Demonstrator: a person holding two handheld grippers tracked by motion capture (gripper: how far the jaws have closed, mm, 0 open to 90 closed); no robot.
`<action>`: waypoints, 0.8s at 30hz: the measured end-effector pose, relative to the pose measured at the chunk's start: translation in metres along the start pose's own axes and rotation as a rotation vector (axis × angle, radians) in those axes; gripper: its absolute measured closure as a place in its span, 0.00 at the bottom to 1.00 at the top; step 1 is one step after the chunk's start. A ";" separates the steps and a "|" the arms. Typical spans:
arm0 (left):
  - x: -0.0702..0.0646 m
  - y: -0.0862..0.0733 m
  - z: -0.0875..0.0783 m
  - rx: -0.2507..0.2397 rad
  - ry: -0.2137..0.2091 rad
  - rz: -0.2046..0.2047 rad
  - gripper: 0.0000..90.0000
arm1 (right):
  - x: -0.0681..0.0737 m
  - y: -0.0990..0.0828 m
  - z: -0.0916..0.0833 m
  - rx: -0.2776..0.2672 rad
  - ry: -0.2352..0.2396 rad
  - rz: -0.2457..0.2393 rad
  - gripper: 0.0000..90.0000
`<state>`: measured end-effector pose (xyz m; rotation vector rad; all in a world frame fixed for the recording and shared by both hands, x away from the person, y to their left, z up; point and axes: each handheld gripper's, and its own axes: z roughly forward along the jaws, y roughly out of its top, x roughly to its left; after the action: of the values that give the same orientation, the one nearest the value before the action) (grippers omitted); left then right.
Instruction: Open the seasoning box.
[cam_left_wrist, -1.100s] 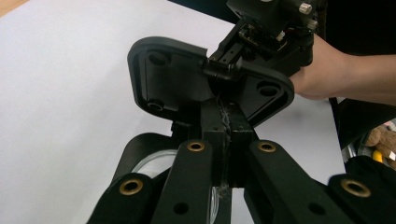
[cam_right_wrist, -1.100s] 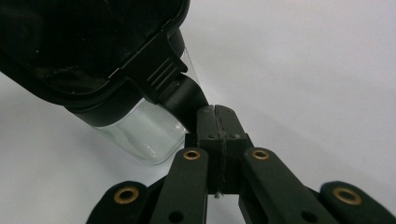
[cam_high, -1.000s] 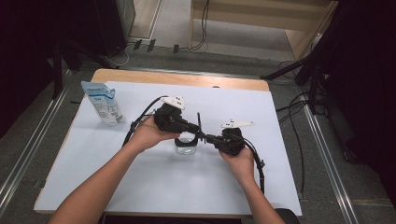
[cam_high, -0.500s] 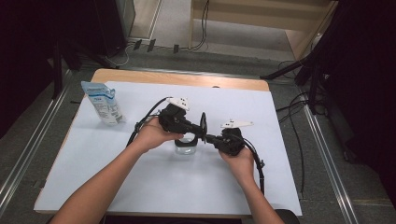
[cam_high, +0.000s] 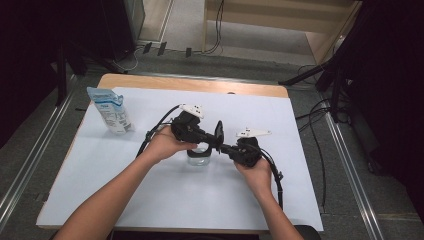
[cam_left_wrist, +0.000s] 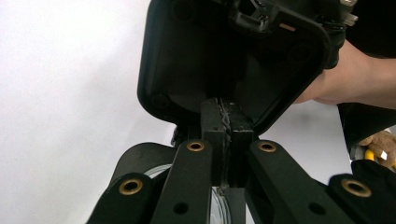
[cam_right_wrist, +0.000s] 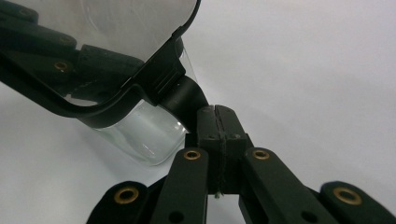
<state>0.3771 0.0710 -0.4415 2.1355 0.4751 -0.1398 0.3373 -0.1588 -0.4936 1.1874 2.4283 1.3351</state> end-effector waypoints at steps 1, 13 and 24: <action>0.001 0.000 0.000 0.002 -0.001 -0.004 1.00 | 0.000 0.000 0.000 0.000 -0.001 0.000 1.00; 0.002 -0.001 -0.011 -0.005 0.002 -0.014 0.96 | 0.001 0.001 -0.004 -0.012 0.007 -0.005 0.97; -0.001 -0.003 -0.024 -0.002 -0.005 -0.018 0.75 | -0.001 0.000 -0.010 -0.011 0.000 -0.008 0.91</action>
<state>0.3733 0.0922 -0.4296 2.1288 0.4920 -0.1545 0.3337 -0.1661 -0.4878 1.1731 2.4200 1.3451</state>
